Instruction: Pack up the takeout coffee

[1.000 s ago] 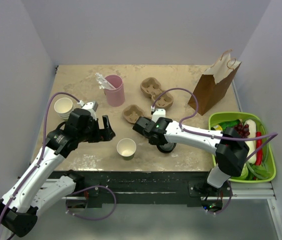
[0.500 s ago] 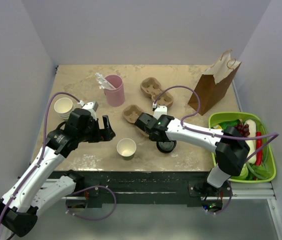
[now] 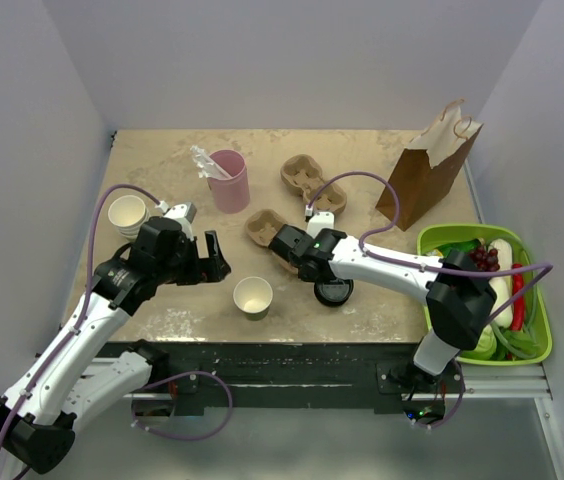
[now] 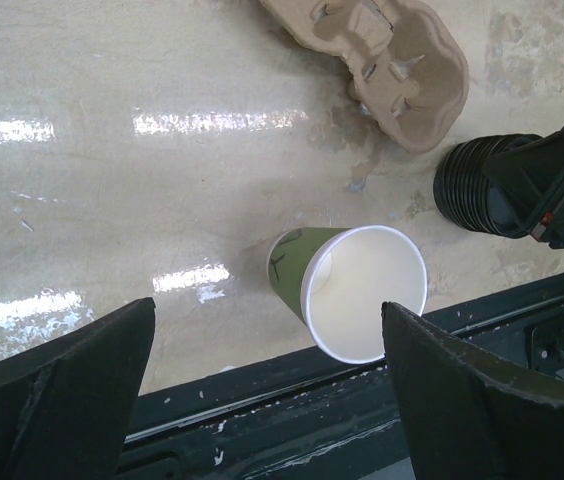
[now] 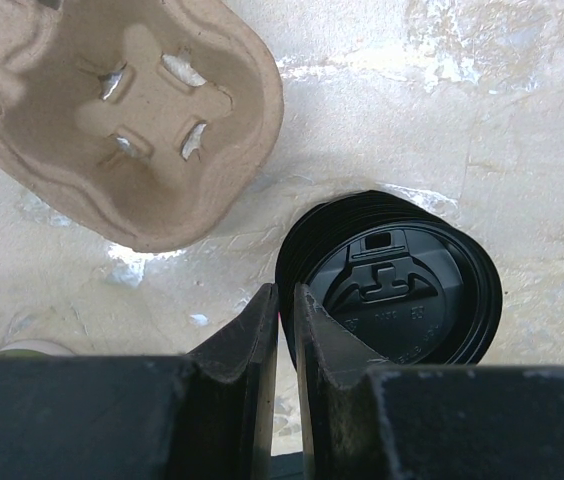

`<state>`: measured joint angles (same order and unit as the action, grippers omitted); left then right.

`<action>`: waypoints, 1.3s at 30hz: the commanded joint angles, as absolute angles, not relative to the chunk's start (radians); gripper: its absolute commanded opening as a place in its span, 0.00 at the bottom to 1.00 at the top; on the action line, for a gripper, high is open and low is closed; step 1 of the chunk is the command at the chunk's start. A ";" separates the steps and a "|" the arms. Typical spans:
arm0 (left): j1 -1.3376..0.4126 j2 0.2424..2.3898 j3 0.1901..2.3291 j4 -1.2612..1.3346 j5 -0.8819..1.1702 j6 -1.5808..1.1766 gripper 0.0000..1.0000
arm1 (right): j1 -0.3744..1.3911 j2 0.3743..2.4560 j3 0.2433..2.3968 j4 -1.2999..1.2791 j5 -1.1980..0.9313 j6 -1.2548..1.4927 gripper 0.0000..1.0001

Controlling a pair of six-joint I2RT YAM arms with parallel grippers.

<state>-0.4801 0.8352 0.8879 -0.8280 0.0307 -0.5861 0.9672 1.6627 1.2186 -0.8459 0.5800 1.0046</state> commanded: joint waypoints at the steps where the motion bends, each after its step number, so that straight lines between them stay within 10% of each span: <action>1: -0.483 0.838 0.922 -0.810 0.048 -0.575 0.99 | 0.963 1.661 1.230 -0.861 0.594 1.037 0.15; 39: -0.483 0.844 0.904 -0.802 0.049 -0.571 1.00 | 0.963 1.588 1.147 -0.818 0.578 1.078 0.11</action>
